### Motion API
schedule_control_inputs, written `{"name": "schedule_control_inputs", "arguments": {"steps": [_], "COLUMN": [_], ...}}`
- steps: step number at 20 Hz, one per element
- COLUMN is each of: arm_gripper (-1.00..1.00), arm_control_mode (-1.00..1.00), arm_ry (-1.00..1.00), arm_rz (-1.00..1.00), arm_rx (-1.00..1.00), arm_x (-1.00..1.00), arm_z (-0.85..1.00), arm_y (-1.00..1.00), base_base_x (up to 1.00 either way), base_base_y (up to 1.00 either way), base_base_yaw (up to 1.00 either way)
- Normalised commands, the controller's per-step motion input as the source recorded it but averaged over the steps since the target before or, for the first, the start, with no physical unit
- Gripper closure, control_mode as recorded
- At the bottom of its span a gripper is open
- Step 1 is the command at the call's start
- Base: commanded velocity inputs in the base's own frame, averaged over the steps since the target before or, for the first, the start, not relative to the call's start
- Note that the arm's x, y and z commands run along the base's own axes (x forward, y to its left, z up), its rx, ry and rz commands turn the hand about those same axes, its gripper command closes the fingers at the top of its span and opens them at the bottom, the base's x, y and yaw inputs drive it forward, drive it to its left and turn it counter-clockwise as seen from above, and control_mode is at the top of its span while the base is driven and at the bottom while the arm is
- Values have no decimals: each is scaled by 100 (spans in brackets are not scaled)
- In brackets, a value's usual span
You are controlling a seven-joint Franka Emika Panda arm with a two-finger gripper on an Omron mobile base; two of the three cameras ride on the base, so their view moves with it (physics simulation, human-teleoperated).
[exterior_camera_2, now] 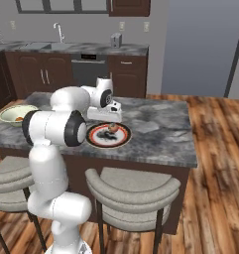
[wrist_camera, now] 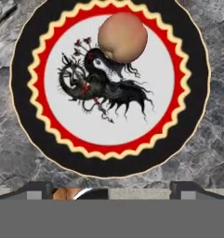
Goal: Take the fruits from the plate on the dining counter and place two fruits in each bowl.
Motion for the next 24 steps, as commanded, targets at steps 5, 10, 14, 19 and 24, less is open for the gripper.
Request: {"name": "schedule_control_inputs", "arguments": {"steps": [5, 10, 14, 19, 24], "arm_gripper": [-100, -100, -100, -100, -100], "arm_control_mode": [-100, -100, -100, -100, -100], "arm_ry": [1, 0, 1, 1, 3], "arm_rz": [0, 0, 0, 0, 0], "arm_rx": [0, 0, 0, 0, 0], "arm_x": [64, 60, 65, 69, 41], "arm_z": [-37, -35, -23, -34, -35], "arm_y": [-21, 0, 1, 0, 0], "base_base_x": [0, 0, 0, 0, 0], "base_base_y": [0, 0, 0, 0, 0], "base_base_yaw": [0, 0, 0, 0, 0]}}
